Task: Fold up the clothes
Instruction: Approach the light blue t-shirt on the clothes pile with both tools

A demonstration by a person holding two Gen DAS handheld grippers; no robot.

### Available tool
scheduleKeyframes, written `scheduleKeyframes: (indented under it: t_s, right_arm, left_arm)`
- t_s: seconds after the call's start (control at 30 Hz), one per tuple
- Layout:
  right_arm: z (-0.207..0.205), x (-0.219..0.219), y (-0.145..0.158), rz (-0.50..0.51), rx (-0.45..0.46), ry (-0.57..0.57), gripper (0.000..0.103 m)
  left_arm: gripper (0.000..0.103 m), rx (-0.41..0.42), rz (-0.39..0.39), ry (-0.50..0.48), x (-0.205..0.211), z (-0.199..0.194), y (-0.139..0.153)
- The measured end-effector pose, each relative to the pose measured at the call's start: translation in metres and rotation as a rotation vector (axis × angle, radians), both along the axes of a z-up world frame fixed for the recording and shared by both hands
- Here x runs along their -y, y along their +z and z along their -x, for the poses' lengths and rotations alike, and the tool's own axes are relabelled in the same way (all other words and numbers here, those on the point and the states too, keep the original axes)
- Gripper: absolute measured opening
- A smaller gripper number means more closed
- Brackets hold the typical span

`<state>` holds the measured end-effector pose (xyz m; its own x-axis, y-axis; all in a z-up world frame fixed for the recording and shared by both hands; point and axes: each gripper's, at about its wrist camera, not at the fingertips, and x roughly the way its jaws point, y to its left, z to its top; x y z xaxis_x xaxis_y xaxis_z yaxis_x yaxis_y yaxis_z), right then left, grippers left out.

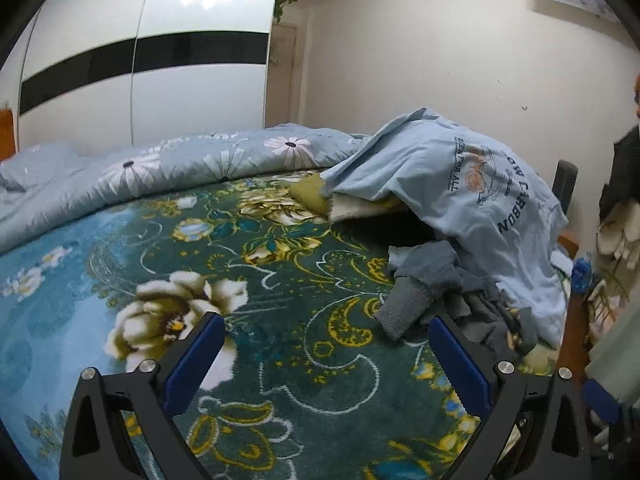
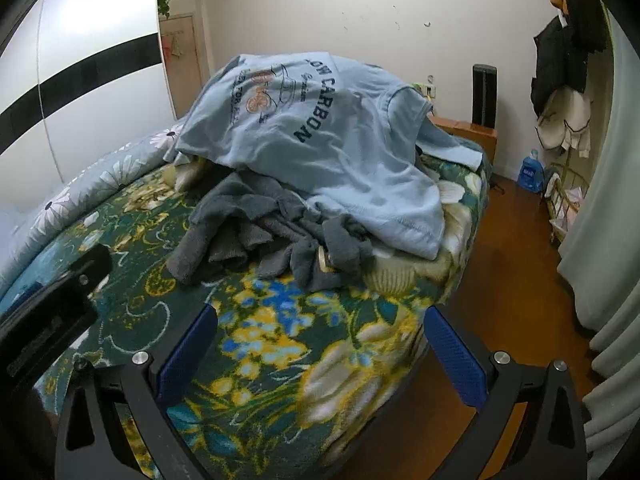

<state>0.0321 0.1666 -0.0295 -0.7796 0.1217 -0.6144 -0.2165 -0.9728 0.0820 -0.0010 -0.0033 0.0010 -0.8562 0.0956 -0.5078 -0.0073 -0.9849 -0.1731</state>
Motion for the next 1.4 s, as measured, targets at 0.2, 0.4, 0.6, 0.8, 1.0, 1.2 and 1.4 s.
scheduleKeyframes:
  t_s: [0.2,0.4,0.6,0.8,1.0,1.2,1.4]
  right_arm:
    - [-0.003,-0.003,-0.005,0.011,-0.007,-0.038,0.103]
    - [-0.002,-0.007,0.0,0.045,-0.008,-0.077,0.103]
    - [-0.002,-0.005,0.0,0.051,-0.012,-0.081,0.103]
    - [-0.002,-0.003,0.0,0.05,-0.014,-0.075,0.103]
    - [-0.002,-0.001,0.001,0.053,-0.021,-0.072,0.103]
    - [-0.001,-0.002,0.0,0.065,-0.014,-0.07,0.103]
    - [-0.002,-0.003,-0.001,0.076,-0.013,-0.074,0.103]
  left_arm:
    - [0.103,0.023,0.071,-0.012,0.002,0.003,0.002]
    - [0.103,0.004,0.069,-0.01,0.004,-0.002,-0.006]
    - [0.103,0.016,0.046,-0.017,0.007,0.0,-0.008]
    - [0.103,0.027,0.034,-0.01,0.009,0.001,-0.009]
    - [0.103,0.023,0.013,-0.003,0.013,0.002,-0.01]
    - [0.103,0.023,-0.006,-0.022,0.01,0.002,-0.011]
    - [0.103,0.027,-0.025,-0.042,0.008,0.002,-0.011]
